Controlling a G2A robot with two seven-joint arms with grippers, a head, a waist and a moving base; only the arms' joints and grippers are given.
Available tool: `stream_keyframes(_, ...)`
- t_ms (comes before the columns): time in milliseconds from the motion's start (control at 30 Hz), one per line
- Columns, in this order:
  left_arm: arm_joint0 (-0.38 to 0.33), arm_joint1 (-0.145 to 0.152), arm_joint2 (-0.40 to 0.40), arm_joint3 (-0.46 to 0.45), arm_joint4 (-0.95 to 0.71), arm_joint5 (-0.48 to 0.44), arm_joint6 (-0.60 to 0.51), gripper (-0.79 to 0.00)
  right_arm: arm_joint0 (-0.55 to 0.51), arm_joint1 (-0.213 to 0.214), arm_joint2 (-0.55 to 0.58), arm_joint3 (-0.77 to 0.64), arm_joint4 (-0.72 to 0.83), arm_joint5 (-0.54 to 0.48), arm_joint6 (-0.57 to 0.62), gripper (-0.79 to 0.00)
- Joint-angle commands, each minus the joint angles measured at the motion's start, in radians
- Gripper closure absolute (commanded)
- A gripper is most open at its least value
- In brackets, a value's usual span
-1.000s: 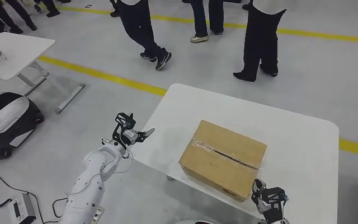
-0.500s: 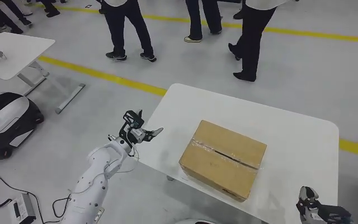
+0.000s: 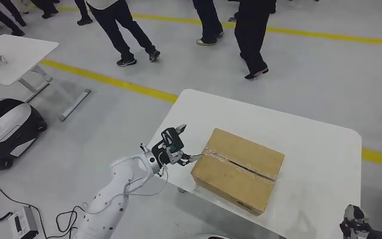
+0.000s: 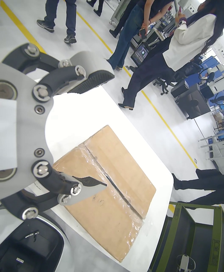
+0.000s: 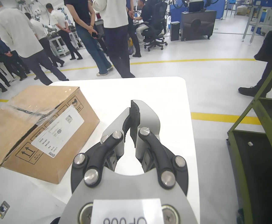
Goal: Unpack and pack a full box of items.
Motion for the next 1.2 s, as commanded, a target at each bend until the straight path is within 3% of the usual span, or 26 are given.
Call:
stream_keyframes(0,0.0,0.0,0.0,0.0,0.0,0.0,0.0,-0.785,-0.009,-0.001,0.002,-0.008,-0.005,0.002,-0.014,0.0)
stream_keyframes(300,-0.005,-0.002,0.017,-0.001,-0.011,0.022,-0.003,-0.785,-0.031,-0.006,0.004,-0.037,-0.041,0.005,-0.044,0.0)
stream_keyframes(567,-0.157,-0.018,0.272,-0.032,0.054,-0.01,-0.094,-0.785,-0.027,-0.01,0.005,-0.033,-0.054,0.023,-0.06,0.0)
stream_keyframes(800,-0.309,-0.048,0.503,0.058,0.095,0.002,-0.208,-0.785,-0.023,-0.015,0.004,-0.011,-0.052,0.035,-0.057,0.0)
stream_keyframes(1167,-0.313,-0.049,0.511,0.065,0.09,0.001,-0.211,-0.785,-0.016,-0.02,0.018,-0.003,-0.032,0.037,-0.044,0.0)
